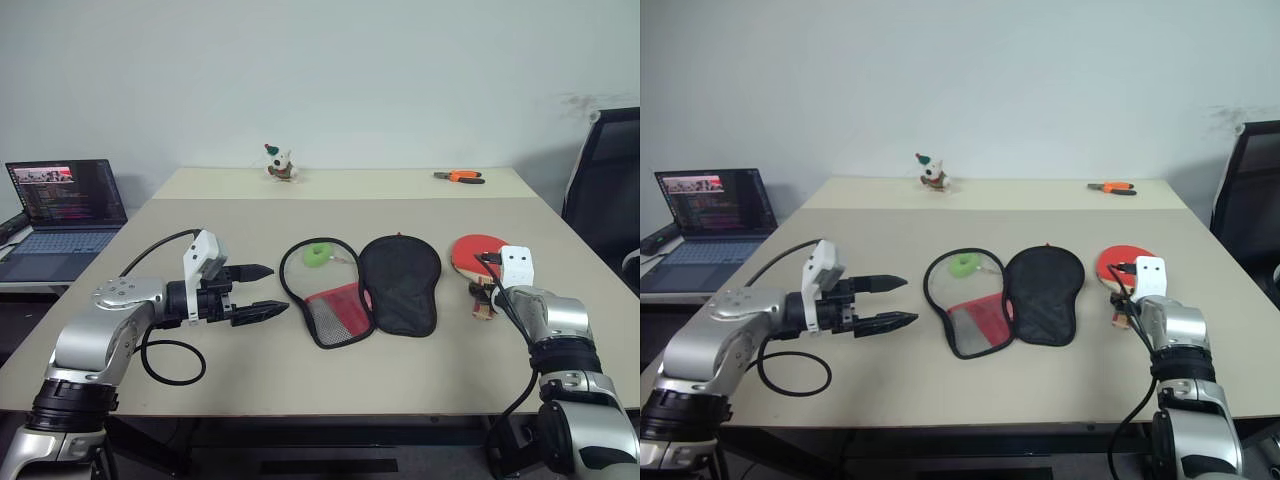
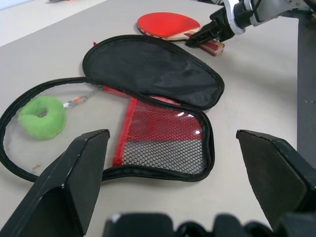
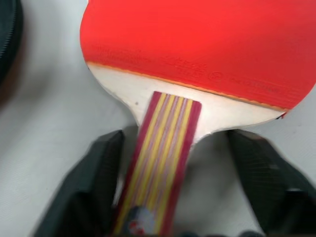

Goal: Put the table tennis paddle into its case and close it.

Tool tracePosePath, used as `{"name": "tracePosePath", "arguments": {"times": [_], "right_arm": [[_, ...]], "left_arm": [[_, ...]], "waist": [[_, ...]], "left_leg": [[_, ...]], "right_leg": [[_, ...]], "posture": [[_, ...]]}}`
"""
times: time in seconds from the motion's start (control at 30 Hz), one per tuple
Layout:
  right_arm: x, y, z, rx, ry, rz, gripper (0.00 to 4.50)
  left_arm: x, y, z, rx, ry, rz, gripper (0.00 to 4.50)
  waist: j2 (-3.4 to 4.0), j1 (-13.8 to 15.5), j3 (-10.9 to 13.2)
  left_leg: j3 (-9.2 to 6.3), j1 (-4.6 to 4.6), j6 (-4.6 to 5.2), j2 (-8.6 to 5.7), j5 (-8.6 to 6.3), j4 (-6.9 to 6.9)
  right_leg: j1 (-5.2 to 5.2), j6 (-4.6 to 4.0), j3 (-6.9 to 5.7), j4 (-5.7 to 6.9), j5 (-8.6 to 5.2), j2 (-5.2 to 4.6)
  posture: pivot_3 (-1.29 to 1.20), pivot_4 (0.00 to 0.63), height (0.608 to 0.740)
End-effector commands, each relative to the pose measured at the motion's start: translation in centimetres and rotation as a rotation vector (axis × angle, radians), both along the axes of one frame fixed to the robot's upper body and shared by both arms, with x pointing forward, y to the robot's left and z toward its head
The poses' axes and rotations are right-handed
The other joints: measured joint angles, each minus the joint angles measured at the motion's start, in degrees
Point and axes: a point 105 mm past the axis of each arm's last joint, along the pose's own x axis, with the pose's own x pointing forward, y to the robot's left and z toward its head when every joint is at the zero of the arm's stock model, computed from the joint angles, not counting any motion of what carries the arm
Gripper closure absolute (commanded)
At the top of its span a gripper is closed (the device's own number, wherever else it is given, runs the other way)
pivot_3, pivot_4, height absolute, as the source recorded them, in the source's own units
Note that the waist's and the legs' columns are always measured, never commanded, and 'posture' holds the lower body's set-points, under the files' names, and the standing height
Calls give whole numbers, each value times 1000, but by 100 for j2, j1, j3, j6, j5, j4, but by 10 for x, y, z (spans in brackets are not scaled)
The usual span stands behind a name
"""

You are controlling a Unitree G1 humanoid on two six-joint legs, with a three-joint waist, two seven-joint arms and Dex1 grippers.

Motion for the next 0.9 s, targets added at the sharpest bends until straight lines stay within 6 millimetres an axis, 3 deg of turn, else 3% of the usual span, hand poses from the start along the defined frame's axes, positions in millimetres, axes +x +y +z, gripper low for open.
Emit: {"name": "tracePosePath", "arguments": {"times": [0.03,0.13,0.27,0.43,0.57,0.73,0.9], "right_arm": [[3,-3,4,-36,-21,-10,2556],[4,-4,7,-50,-46,-26,3345],[8,-11,31,-64,-136,-64,3410],[9,-10,90,-73,-320,-66,3410],[0,38,115,31,-364,76,3410],[-23,104,103,164,-304,208,3410],[-40,135,84,232,-244,241,3410]], "left_arm": [[-2,4,7,5,-41,4,0],[-2,5,7,5,-41,9,0],[-2,9,7,2,-42,22,0],[-4,16,4,3,-34,48,0],[-5,18,2,1,-30,55,0],[-5,17,2,1,-28,53,0],[-5,16,2,3,-29,48,0]], "waist": [[-1,3,-1],[-9,8,-5],[-8,40,-5],[8,38,5],[11,-34,7],[10,-100,6],[11,-22,7]], "left_leg": [[0,0,0,1,0,2],[2,0,0,0,0,10],[17,-1,3,-7,2,14],[36,-8,11,-4,-1,8],[52,-10,33,3,-15,2],[57,-5,52,23,-28,-2],[54,-10,52,13,-28,1]], "right_leg": [[1,2,1,0,1,0],[6,13,6,-3,7,-2],[5,44,27,-10,23,-5],[-18,33,76,-7,29,-1],[-30,30,96,-6,28,-2],[-32,21,104,-6,24,-1],[-33,21,99,-5,23,-3]], "posture": [[0,150,740],[0,150,740],[0,150,740],[0,150,740],[0,150,740],[0,150,740],[0,150,740]]}}
